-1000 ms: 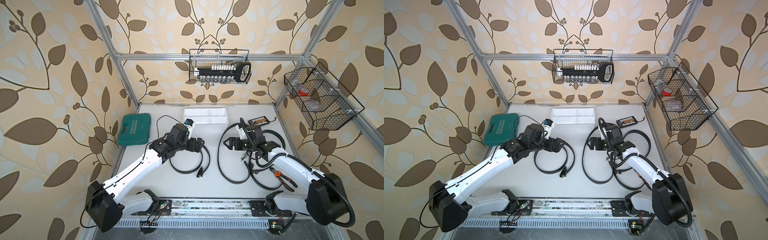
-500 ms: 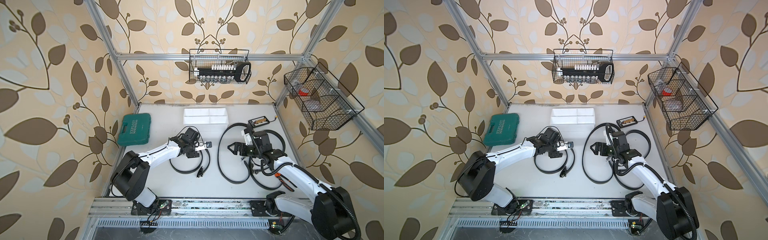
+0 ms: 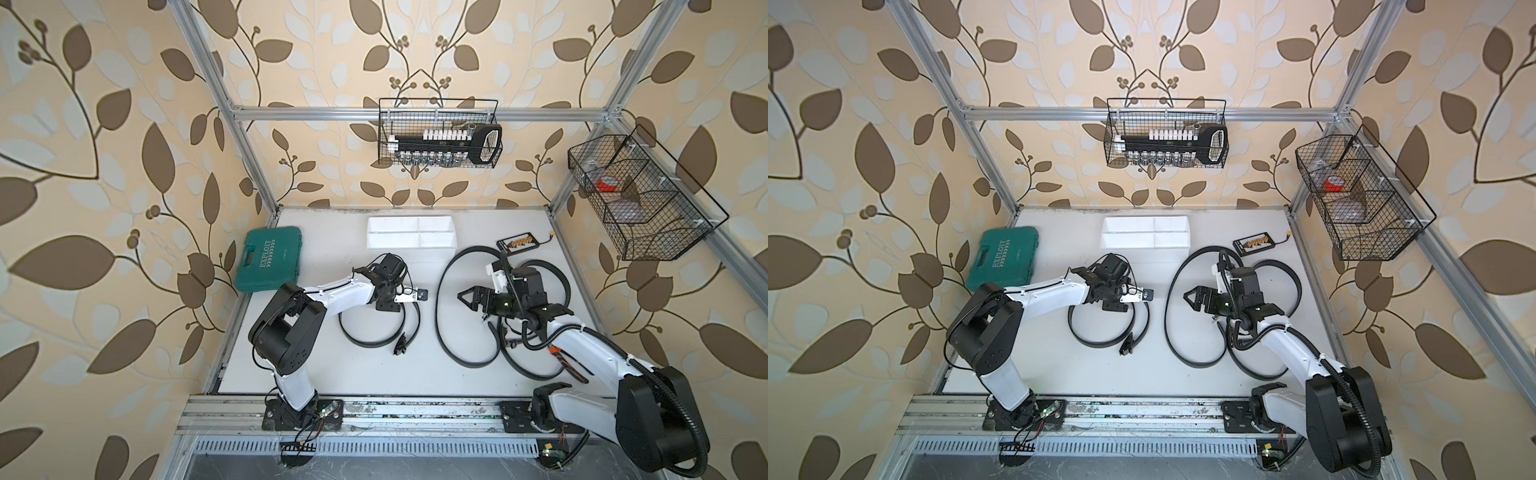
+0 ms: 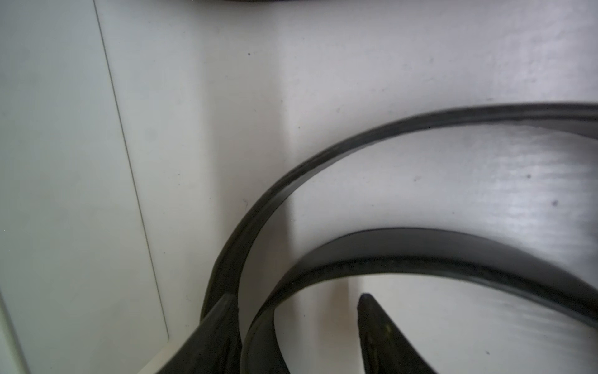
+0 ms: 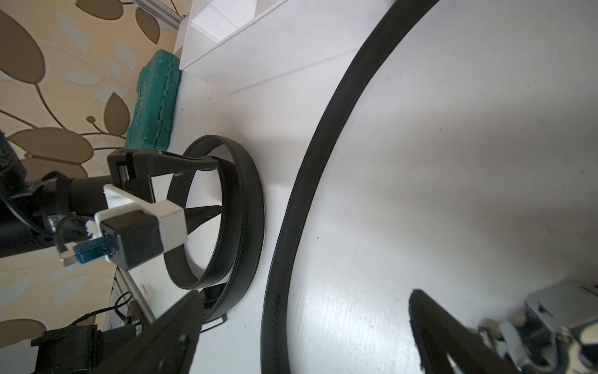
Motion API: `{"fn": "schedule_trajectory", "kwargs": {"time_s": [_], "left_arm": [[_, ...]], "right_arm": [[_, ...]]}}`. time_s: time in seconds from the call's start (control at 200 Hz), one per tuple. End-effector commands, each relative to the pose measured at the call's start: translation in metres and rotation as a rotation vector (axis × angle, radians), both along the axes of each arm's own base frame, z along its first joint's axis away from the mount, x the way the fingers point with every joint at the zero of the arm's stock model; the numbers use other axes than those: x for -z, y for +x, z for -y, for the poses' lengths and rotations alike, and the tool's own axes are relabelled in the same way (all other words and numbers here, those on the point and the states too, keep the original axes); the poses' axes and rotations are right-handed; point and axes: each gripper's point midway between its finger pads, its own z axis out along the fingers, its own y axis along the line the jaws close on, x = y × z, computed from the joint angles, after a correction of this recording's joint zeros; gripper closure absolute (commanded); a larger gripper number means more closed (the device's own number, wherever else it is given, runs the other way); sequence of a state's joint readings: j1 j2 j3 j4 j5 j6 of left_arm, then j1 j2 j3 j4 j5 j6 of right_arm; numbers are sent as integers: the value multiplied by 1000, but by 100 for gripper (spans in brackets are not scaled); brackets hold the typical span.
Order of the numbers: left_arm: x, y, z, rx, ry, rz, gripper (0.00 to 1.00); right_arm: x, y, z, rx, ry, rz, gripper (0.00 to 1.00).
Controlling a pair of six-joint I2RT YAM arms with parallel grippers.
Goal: Place the belts into the storage roll
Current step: Roll the belt at the center of the board.
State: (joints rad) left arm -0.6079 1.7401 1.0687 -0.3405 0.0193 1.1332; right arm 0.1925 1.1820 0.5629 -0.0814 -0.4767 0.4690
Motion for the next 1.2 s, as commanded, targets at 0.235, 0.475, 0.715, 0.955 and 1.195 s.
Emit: {"fn": "schedule_trajectory", "kwargs": {"time_s": [0.235, 0.475, 0.715, 0.955, 1.195], "left_arm": [[13, -9, 10, 24, -9, -83, 50], [30, -16, -4, -69, 1, -137, 70], [34, -23, -25, -214, 13, -182, 84], [29, -19, -53, -413, -16, -190, 100], [31, -15, -80, -603, 28, -201, 100]], "right_arm": [[3, 1, -2, -13, 34, -5, 1], [-6, -2, -4, -22, 44, 5, 1], [-16, -1, -3, -7, 50, 14, 1], [-21, -2, -3, -3, 49, 11, 1], [-18, -7, -20, -73, 21, -3, 1]]}}
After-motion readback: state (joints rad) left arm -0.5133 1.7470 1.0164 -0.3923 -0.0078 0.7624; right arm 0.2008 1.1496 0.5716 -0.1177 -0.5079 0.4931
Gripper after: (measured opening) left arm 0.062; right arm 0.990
